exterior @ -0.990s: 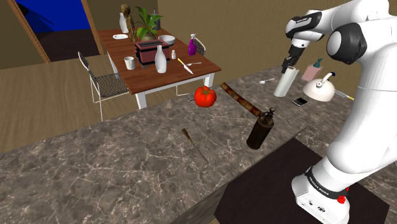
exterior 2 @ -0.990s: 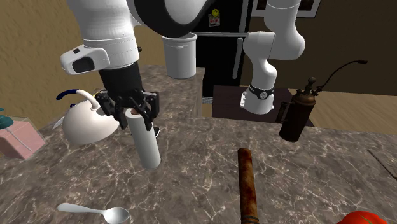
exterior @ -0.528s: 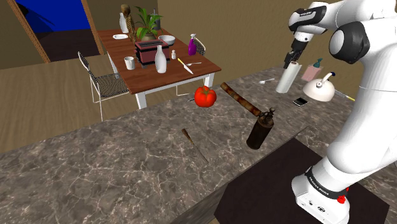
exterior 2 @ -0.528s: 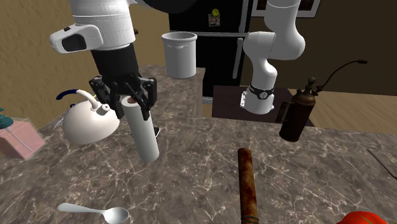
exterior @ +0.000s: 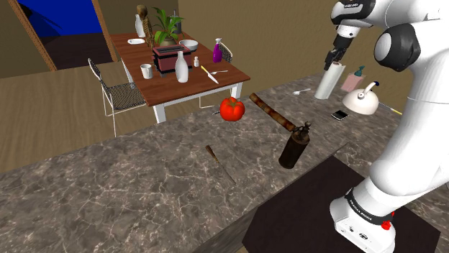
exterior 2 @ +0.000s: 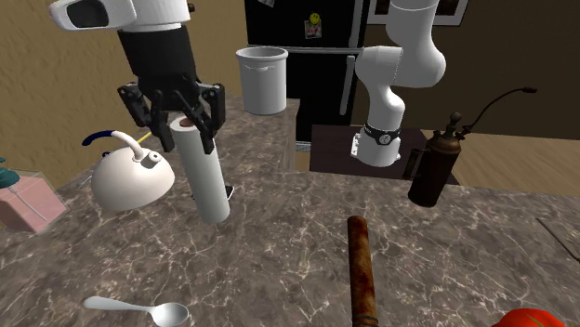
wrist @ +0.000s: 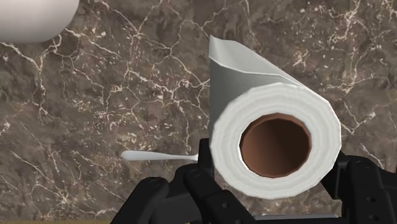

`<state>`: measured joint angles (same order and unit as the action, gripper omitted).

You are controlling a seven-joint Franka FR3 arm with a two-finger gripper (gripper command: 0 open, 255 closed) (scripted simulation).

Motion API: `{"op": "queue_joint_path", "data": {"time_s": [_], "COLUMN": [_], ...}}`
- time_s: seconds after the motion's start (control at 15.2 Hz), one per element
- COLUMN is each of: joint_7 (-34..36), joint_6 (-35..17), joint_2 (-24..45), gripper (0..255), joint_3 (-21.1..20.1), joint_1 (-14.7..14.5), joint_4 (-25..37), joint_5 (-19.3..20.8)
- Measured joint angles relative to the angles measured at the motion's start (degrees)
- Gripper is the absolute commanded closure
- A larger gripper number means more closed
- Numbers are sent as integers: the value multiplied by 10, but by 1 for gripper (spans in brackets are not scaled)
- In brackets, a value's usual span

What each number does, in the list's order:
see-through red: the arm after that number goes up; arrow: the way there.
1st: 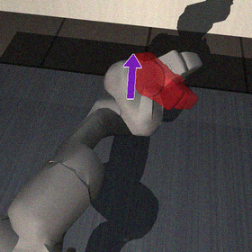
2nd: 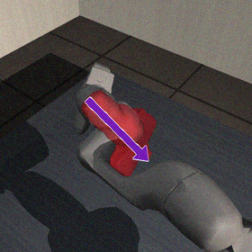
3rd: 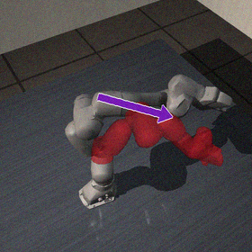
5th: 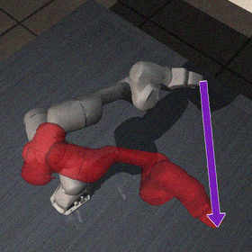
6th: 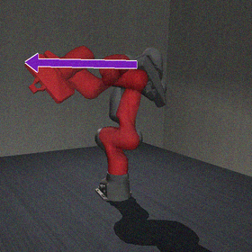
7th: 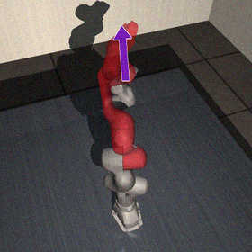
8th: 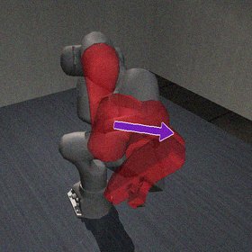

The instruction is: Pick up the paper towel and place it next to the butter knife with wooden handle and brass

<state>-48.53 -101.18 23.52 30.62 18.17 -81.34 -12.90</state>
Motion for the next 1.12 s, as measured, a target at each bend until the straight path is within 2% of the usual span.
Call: {"op": "queue_joint_path", "data": {"time_s": [0.59, 1.12], "joint_7": [110, 236], "joint_6": [-27, -24], "joint_2": [-164, -291], "gripper": [255, 255], "joint_3": [-13, -65], "joint_1": [-103, -163], "joint_4": [-167, -274], "joint_5": [83, 142]}}
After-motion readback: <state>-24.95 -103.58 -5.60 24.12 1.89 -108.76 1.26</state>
